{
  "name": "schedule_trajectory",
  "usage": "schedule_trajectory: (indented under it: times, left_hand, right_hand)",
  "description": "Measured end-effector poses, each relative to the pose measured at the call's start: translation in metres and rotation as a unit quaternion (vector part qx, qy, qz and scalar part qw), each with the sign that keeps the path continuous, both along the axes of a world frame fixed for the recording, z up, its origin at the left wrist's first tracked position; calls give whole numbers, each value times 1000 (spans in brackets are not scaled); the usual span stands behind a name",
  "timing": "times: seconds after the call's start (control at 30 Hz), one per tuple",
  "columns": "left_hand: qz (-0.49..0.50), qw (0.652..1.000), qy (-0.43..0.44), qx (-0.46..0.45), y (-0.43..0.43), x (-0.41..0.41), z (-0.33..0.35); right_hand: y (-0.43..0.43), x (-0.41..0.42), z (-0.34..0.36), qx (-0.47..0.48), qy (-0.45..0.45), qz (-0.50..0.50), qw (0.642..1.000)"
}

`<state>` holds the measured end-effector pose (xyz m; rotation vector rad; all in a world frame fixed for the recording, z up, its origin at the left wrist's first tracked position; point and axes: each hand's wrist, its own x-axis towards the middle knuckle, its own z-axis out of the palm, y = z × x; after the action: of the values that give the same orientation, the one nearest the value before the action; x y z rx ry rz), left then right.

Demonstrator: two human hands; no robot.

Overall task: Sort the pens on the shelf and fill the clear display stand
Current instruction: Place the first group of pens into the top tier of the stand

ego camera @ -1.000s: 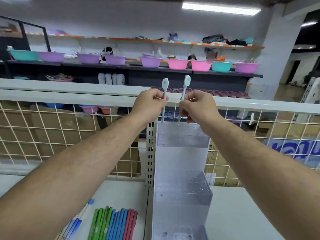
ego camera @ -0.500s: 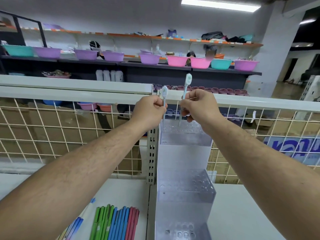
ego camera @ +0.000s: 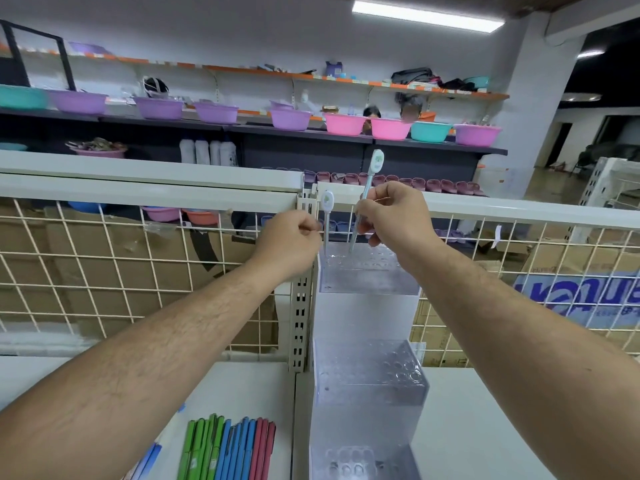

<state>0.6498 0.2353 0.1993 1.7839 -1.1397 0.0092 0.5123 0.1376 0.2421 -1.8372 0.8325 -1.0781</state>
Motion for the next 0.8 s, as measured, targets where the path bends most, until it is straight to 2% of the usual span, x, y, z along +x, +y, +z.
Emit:
schedule_trajectory:
  times: [0.07, 0.2, 0.37, 0.53, 0.8]
  left_hand:
    - [6, 1000, 1, 10, 9, 7, -4]
    - [11, 992, -70, 106, 26, 18, -12]
    - [24, 980, -122, 156, 40, 20, -17]
    - [19, 976, -134, 169, 47, 19, -18]
    - [10, 975, -135, 178, 48, 17, -21]
  right_hand:
    - [1, 3, 0, 1, -1, 2, 1000]
    - [2, 13, -3, 1, 9, 2, 1000]
    - [4, 20, -7, -12, 45, 10, 999]
    - [7, 18, -12, -38, 123, 29, 991]
    - [6, 13, -14, -76, 151, 9, 986]
